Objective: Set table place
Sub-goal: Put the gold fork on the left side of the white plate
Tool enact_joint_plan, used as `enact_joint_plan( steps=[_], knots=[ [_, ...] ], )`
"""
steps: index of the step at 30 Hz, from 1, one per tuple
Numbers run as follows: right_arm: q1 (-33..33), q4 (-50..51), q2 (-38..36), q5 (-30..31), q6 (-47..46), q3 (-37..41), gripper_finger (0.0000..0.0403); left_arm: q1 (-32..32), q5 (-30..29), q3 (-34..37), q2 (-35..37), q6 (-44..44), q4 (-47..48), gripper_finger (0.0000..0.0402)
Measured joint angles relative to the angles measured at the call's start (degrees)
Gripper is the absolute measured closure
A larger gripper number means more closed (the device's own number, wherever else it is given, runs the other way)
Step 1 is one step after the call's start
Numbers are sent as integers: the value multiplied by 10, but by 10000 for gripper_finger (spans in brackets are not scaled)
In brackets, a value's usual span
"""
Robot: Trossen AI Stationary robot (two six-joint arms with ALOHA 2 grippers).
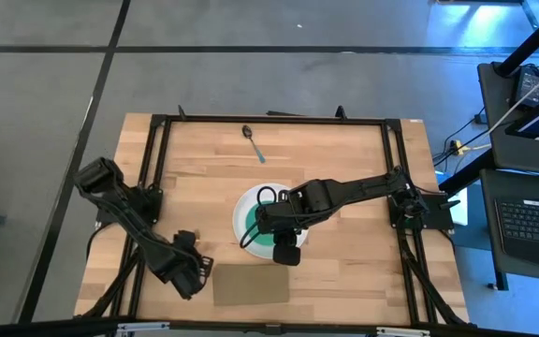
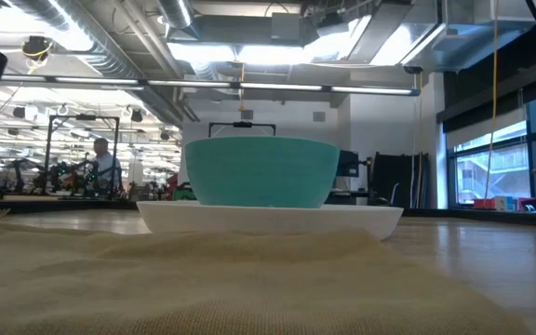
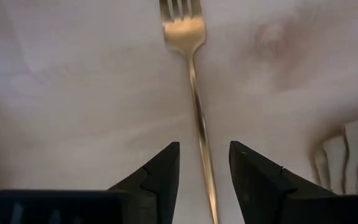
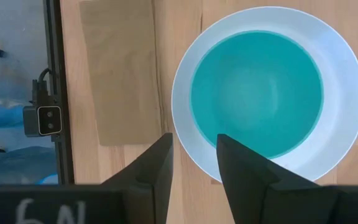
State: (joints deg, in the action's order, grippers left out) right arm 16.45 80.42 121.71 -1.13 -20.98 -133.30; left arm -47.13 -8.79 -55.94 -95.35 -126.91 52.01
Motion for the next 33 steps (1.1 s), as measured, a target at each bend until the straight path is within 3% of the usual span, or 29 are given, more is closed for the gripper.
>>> enact_joint_plan(
  steps=[11, 28, 33],
  knots=[
    [0, 0, 0, 0, -13, 0, 277, 20, -38, 0, -11, 0, 30, 270],
    [0, 1, 0, 0, -26, 0, 277, 25, -27, -1, -58, 1, 13, 271],
    [0, 2, 0, 0, -26, 0, 277, 25, -34, -2, -69, 0, -1, 304]
  ],
)
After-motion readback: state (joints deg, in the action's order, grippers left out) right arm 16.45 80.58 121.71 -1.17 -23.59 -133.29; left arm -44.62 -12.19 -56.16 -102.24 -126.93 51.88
